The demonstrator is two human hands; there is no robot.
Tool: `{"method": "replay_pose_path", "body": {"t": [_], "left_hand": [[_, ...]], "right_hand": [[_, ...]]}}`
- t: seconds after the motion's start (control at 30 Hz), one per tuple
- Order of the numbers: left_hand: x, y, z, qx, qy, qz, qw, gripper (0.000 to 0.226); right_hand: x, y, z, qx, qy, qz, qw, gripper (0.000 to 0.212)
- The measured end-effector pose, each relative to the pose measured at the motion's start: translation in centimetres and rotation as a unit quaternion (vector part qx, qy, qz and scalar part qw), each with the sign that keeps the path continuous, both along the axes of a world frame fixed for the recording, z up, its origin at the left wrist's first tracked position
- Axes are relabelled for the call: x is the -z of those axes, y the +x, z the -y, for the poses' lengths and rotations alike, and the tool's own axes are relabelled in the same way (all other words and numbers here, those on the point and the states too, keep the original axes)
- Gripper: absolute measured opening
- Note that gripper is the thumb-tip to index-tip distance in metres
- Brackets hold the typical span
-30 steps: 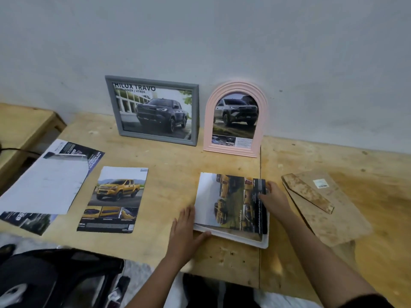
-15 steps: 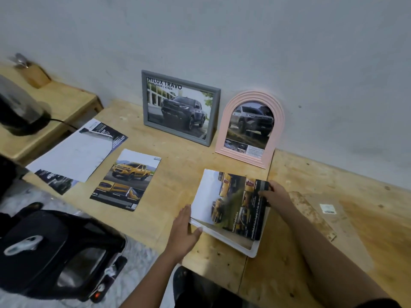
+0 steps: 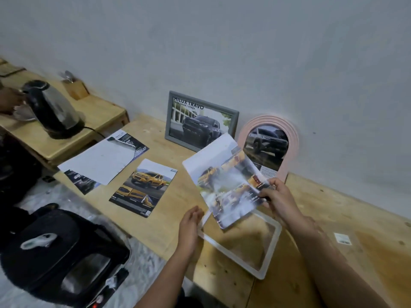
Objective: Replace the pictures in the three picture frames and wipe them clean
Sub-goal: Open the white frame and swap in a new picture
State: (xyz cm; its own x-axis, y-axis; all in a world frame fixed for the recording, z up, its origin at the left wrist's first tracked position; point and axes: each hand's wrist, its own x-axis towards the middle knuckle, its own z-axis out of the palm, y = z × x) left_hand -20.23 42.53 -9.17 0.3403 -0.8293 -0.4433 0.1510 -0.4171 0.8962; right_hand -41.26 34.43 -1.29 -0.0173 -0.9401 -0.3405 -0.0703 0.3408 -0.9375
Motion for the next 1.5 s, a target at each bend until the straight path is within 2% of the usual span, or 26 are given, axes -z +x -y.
{"method": "replay_pose_path", "body": {"t": [0.07,0.13,0.2,0.27,0.33,0.47,0.57,0.7,0.83,0.9,1.0,1.07,1.13,1.2,1.23,1.33,1.5], "left_hand": [[-2.0,1.1,-0.2,-0.038,-0.035,-0.16,0.986,0.034],[-3.2,2.6,-1.1,-0.013,-0.072,-0.192,0.979,0.027],[-2.9,5.4,-1.8,-0.025,-0.083,-0.162,0.983,0.024],[-1.1,9.4,-1.7,-0.048,-0.06,-0.12,0.99,0.047],[-0.5,13.7,-1.1,-0.065,-0.041,-0.073,0.994,0.057],[-1.1,23.7,0.9,-0.081,-0.037,-0.061,0.994,0.035],[-1.4,31.9,3.0,-0.073,-0.018,0.01,0.997,0.024],[-1.2,41.0,6.0,-0.043,0.004,0.072,0.996,0.02],[-0.3,46.5,8.6,-0.005,0.022,0.147,0.989,0.026],[0.6,48.1,9.7,0.008,0.029,0.171,0.985,0.027],[1.7,49.4,11.3,0.012,0.054,0.19,0.98,0.025],[2.5,50.0,12.2,0.032,0.074,0.213,0.974,0.023],[3.0,50.3,12.9,0.045,0.108,0.305,0.945,0.031],[3.0,50.0,13.5,0.034,0.136,0.41,0.901,0.047],[2.6,49.3,13.7,0.023,0.128,0.435,0.891,0.049],[1.6,45.9,14.0,0.046,0.062,0.433,0.898,0.04],[1.8,37.7,12.9,0.219,-0.019,0.333,0.917,0.03]], "right_hand": [[0.6,2.7,-0.3,-0.014,0.032,0.071,0.997,0.021],[1.3,5.4,-0.8,-0.037,0.053,0.072,0.995,0.024],[2.2,8.9,-1.0,-0.077,0.07,0.053,0.993,0.031],[2.8,12.6,-1.0,-0.127,0.082,0.048,0.987,0.04],[3.3,16.6,-0.4,-0.167,0.076,0.016,0.983,0.046],[3.4,25.4,1.3,-0.225,0.08,-0.044,0.97,0.035],[3.4,32.4,2.4,-0.254,0.08,-0.112,0.957,0.037],[4.8,41.2,4.4,-0.223,0.091,-0.075,0.968,0.034],[7.3,47.1,6.5,-0.161,0.045,-0.13,0.977,0.033],[8.5,48.9,7.3,-0.174,0.032,-0.164,0.97,0.029],[10.0,50.4,7.8,-0.227,0.043,-0.211,0.95,0.037],[10.2,50.7,8.0,-0.26,0.034,-0.257,0.93,0.029],[9.7,50.5,8.0,-0.267,0.028,-0.266,0.926,0.01],[9.7,49.4,8.2,-0.248,0.022,-0.266,0.931,0.005],[9.5,48.6,8.3,-0.229,0.019,-0.27,0.935,0.005],[9.3,44.7,8.3,-0.136,0.015,-0.3,0.944,0.01],[9.3,37.3,6.5,0.051,0.045,-0.352,0.933,0.011]]}}
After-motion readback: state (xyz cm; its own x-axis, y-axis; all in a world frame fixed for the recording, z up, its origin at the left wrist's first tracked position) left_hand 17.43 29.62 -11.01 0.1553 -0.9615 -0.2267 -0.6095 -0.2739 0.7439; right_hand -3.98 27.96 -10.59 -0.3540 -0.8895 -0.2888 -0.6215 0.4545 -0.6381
